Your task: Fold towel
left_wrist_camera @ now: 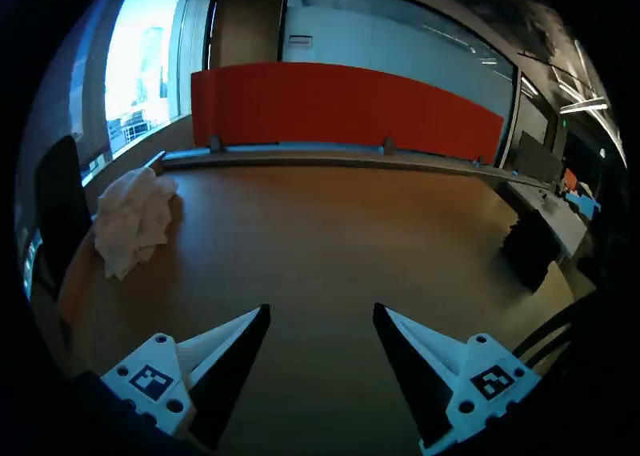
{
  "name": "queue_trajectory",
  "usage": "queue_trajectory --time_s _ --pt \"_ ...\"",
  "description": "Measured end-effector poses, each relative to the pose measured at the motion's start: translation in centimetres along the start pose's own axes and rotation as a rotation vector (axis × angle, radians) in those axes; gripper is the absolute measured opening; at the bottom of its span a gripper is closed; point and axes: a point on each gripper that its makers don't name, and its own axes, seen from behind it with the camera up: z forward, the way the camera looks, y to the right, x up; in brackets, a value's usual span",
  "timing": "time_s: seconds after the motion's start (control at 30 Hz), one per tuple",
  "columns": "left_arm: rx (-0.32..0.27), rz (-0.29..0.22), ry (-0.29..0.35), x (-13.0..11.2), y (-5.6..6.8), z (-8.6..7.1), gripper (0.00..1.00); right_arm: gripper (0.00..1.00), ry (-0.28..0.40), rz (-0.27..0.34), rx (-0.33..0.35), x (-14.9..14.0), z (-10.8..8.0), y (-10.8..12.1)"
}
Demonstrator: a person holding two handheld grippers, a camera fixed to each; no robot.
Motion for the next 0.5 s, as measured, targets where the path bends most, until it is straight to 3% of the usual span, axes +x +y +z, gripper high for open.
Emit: queue_trajectory --time_s 0.2,0.5 --pt "0.016 0.022 0.077 2.3 -0.4 0.2 0.95 0.99 0.074 -0.009 -0.015 1.9 0.3 -0.8" --pt "0.040 0.014 0.178 6.0 -1.5 0.5 0.95 1.00 0.103 -0.009 -0.012 3.4 0.9 -2.6"
